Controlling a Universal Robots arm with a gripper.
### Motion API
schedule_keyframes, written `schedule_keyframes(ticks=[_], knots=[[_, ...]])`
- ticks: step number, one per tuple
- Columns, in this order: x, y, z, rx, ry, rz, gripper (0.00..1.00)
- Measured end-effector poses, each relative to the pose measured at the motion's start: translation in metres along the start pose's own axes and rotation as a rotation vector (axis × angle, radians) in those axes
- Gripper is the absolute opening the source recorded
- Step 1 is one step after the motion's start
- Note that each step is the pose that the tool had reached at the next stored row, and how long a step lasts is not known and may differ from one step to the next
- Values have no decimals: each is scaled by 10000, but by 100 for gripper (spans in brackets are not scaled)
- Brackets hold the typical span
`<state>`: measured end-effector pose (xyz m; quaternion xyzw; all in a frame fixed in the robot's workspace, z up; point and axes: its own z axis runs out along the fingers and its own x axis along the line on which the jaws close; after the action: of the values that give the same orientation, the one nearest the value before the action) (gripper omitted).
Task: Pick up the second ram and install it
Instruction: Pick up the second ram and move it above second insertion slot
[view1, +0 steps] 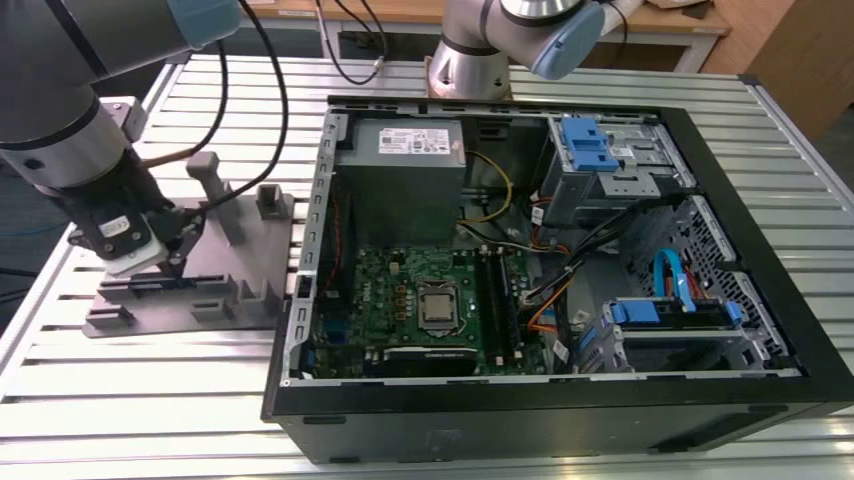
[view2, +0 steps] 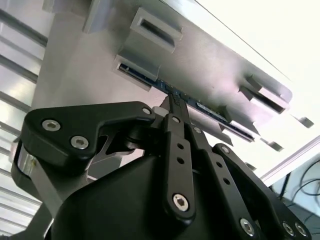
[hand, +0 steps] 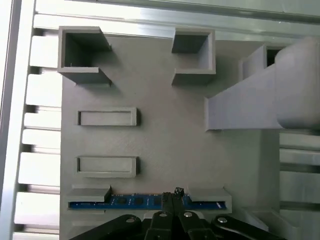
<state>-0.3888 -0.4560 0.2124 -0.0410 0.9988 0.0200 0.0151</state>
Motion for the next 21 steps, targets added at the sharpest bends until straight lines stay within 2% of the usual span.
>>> schedule_keyframes(ticks=[14, 21], knots=[[0, 0, 1, -74, 90, -2326, 7], [0, 0, 1, -101, 122, -3157, 7]])
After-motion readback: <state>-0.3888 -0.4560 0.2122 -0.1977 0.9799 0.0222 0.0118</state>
